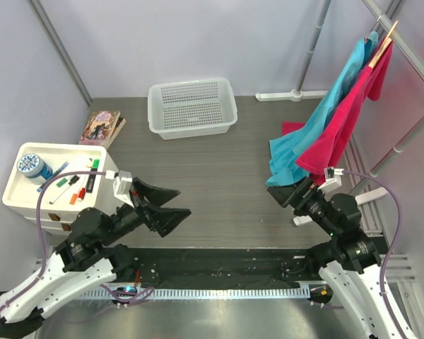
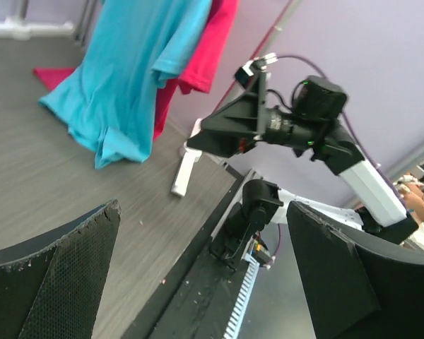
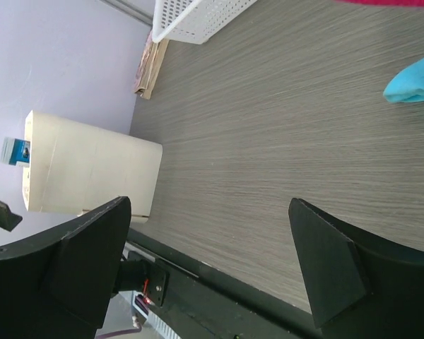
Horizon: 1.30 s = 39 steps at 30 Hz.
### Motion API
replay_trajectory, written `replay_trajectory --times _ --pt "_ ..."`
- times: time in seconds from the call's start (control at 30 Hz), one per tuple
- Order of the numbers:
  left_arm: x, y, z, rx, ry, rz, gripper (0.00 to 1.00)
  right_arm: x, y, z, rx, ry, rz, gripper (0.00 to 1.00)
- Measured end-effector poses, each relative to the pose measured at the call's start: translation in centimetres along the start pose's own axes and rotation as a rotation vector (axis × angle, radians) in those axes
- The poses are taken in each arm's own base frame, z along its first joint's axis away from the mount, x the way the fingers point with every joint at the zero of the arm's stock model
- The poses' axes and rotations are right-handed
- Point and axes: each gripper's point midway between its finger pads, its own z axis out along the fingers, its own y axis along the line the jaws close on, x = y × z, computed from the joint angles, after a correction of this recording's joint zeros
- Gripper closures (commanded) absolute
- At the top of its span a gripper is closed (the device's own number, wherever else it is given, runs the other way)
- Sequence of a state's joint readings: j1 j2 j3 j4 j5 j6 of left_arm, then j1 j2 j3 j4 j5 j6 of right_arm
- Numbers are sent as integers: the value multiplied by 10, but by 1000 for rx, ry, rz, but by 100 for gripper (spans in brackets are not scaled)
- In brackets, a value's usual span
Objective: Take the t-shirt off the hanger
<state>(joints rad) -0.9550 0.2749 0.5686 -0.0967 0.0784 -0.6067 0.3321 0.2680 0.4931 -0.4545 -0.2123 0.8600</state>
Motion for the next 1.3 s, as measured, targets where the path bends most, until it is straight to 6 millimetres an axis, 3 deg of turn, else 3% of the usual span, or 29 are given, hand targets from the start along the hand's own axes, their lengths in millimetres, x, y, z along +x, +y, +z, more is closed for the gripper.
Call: replay_trajectory --times 0.23,0.37,0.5,0.67,0.87,1.0,1.17,1.3 --pt "-20 12 9 -178 24 -95 0 -12 21 -29 -10 -15 -64 1" --pt "-32 16 6 -232 -6 -121 0 -31 36 -52 -1 -77 -118 3" --pt "-40 24 -2 -327 -19 -171 0 -66 55 -70 59 -150 -202 3" --pt "-50 18 -6 -323 -32 -190 0 -131 85 -80 173 -272 -337 2" --pt "-53 14 -10 -309 -43 -192 0 -200 112 -75 329 -370 -421 1" --pt "-58 14 -10 -323 -50 -187 0 -235 121 -64 425 -407 -457 1" --pt "-69 15 0 -370 -37 -184 0 -266 110 -60 601 -466 -489 11" --pt "-62 21 11 -416 15 -177 1 -283 106 -53 687 -494 -501 18"
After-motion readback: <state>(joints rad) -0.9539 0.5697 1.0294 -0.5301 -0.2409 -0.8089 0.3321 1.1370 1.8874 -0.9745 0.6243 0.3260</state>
